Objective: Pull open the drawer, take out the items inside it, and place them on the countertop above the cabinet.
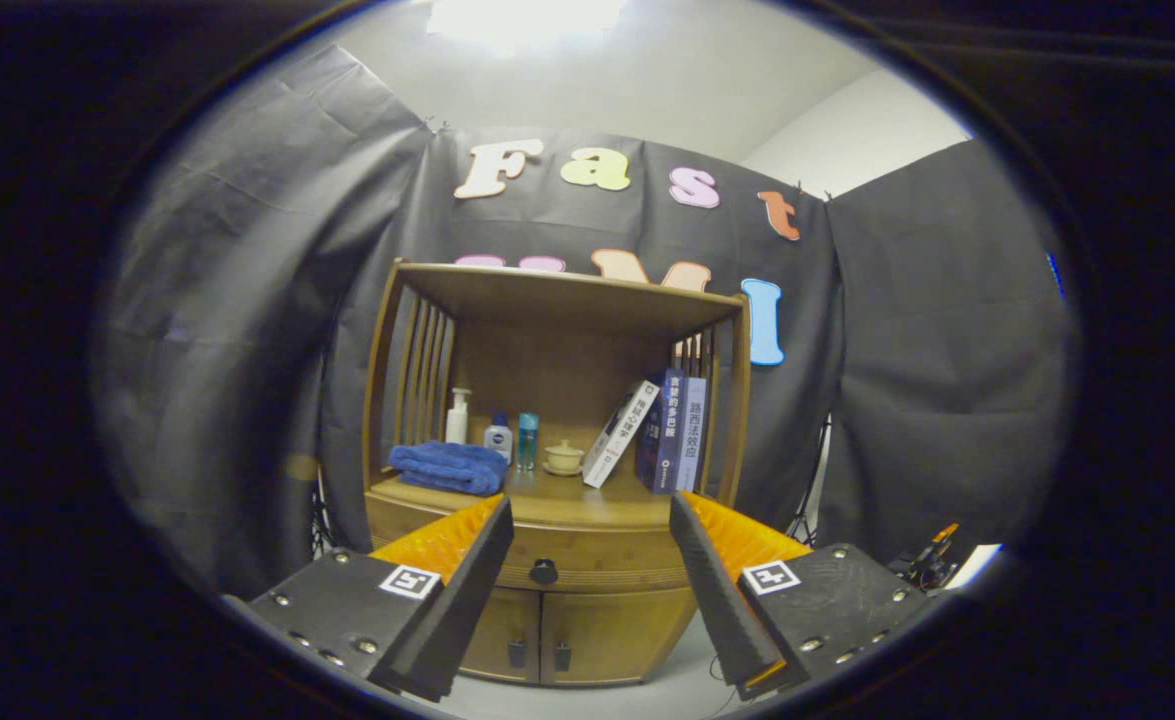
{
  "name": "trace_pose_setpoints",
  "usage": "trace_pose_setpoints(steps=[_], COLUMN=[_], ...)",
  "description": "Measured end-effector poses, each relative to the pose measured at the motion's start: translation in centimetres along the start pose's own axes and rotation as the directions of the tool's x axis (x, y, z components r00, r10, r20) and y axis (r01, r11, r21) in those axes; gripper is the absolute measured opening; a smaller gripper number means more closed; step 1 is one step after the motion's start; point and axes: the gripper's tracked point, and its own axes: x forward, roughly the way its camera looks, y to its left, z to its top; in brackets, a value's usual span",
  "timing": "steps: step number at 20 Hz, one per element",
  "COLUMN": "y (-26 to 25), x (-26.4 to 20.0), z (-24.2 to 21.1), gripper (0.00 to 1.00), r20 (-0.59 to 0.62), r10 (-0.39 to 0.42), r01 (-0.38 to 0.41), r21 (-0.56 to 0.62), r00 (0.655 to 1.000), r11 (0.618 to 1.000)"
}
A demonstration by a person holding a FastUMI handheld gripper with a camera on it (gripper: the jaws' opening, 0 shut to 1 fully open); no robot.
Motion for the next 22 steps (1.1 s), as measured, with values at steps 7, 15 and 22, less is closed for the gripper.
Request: trace_pose_setpoints(steps=[7, 15, 22], y=[1.4, 6.5, 7.4], x=[7.8, 15.8, 19.8], z=[-7.2, -17.0, -23.1], gripper=[0.94, 0.88, 0.72], r20=[-0.040, -0.201, -0.342], r10=[0.038, 0.147, 0.130], r01=[-0.030, -0.104, -0.078], r21=[0.189, 0.211, 0.160], r00=[0.998, 0.968, 0.931], r11=[0.982, 0.972, 0.984])
